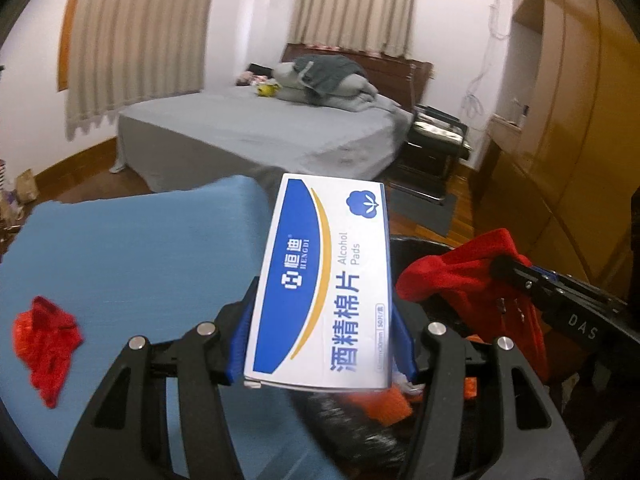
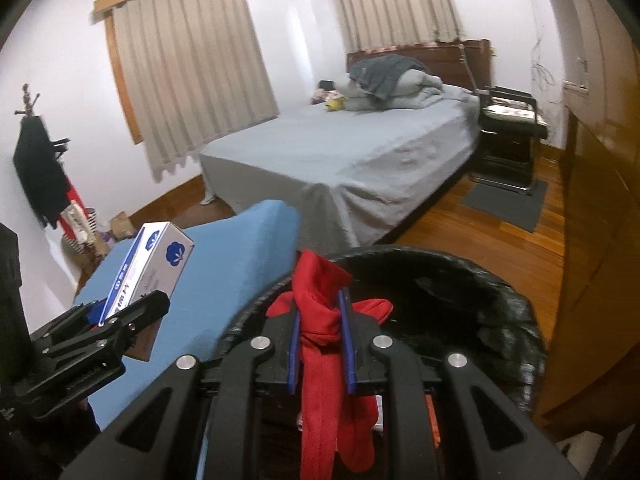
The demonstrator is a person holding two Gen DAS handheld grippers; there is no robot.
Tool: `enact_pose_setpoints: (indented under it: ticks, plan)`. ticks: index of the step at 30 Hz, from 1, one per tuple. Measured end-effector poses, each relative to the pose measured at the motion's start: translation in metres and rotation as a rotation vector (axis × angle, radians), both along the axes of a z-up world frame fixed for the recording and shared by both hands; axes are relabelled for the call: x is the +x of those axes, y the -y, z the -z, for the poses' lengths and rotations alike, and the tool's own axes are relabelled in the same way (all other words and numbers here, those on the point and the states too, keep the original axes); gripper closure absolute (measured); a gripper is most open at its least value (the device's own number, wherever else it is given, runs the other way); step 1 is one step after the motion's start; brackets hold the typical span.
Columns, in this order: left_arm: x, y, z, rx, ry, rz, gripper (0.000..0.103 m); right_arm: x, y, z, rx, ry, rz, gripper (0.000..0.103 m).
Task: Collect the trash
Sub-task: 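Carry the box and red cloth over the bin and open both grippers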
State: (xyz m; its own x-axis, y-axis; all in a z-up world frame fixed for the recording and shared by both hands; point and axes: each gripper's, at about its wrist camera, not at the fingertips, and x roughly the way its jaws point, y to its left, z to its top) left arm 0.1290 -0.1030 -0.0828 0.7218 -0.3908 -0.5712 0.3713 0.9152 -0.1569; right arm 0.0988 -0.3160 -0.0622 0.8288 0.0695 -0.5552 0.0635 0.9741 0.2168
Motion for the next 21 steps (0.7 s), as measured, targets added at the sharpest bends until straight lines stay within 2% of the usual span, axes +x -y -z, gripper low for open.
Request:
enact_pose_setpoints:
  ticks: [7, 13, 15, 21]
  plan:
    - [0.006, 0.037, 0.016, -0.005, -0.016, 0.103, 0.048, -0.004, 0.033, 0.017, 0.001, -0.037, 0.074, 0.086]
    - [0.012, 0.054, 0.034, -0.025, -0.052, 0.17, 0.047, -0.006, 0.051, 0.034, 0.013, -0.068, 0.113, 0.086]
    - [0.012, 0.057, 0.041, -0.034, -0.066, 0.196, 0.037, -0.006, 0.053, 0.039, 0.016, -0.082, 0.122, 0.083]
    - [0.015, 0.05, 0.044, -0.032, -0.068, 0.19, 0.033, -0.009, 0.06, 0.052, 0.022, -0.108, 0.14, 0.08]
